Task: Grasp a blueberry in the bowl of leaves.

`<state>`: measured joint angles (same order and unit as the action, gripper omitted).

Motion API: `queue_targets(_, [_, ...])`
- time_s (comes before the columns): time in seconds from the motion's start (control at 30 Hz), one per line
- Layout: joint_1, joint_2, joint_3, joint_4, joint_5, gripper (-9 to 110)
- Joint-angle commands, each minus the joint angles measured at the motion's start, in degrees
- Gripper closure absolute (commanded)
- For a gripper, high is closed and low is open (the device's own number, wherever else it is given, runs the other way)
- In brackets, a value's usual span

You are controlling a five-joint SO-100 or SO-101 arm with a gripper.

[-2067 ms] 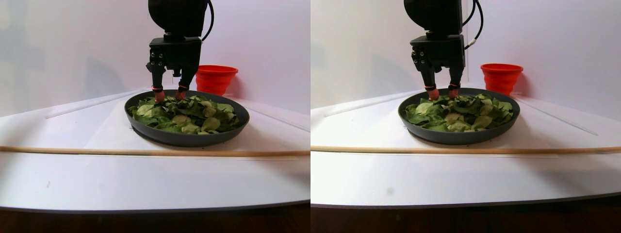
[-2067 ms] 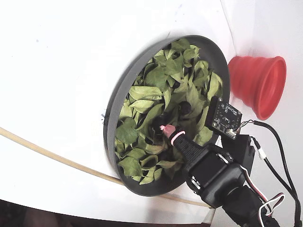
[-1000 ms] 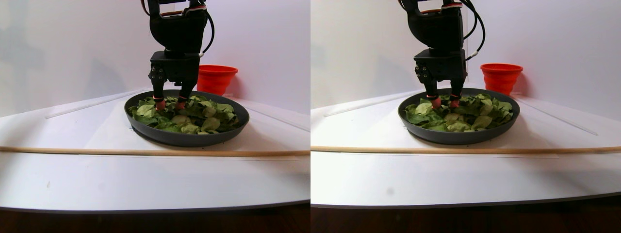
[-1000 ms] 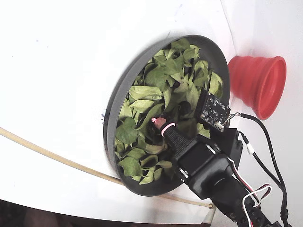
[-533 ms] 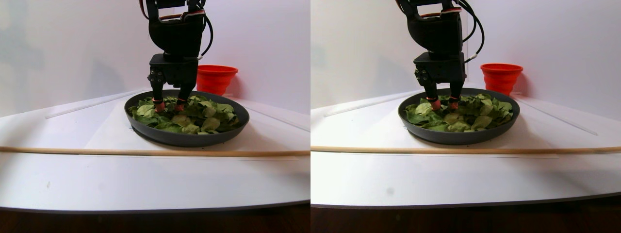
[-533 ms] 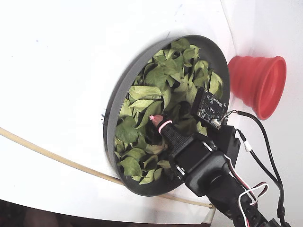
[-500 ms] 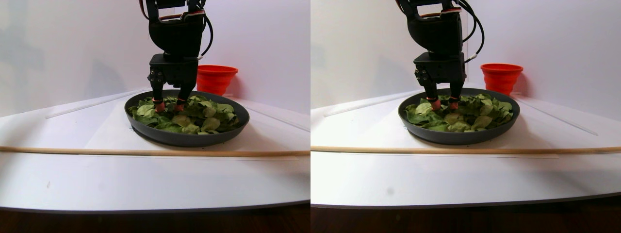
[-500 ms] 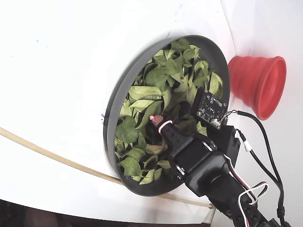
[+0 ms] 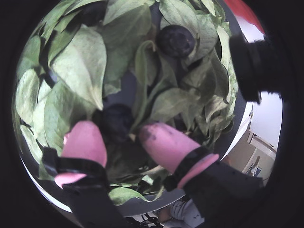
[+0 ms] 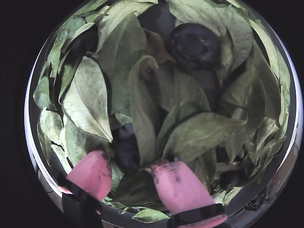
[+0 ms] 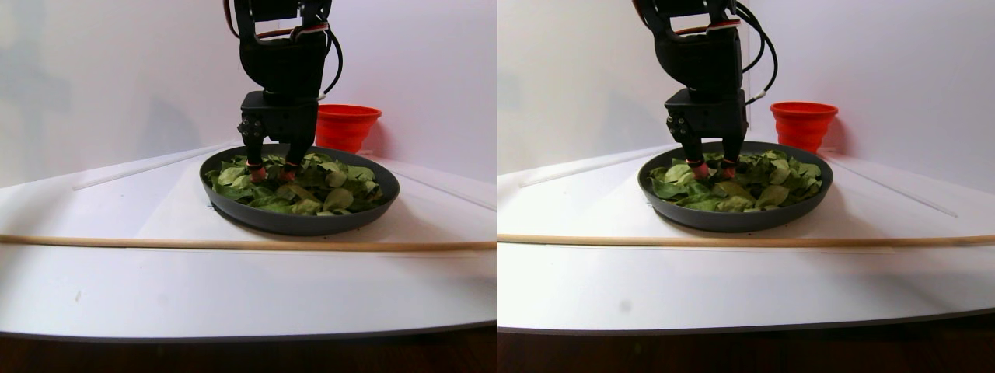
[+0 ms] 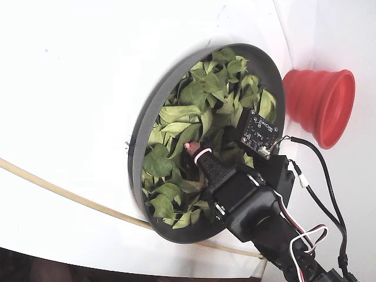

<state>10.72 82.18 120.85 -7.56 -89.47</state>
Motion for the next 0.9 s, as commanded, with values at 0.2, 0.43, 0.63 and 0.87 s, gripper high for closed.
queue_targets(0.2, [1.1, -0.6, -1.8, -0.9, 0.4, 86])
queue_targets(0.43, [0.5, -1.4, -1.2, -1.6, 1.0, 87])
queue_targets(0.63, [-0.1, -1.4, -0.8, -1.6, 1.1, 90])
queue_targets(0.87, [-0.3, -1.5, -0.4, -1.6, 1.1, 91])
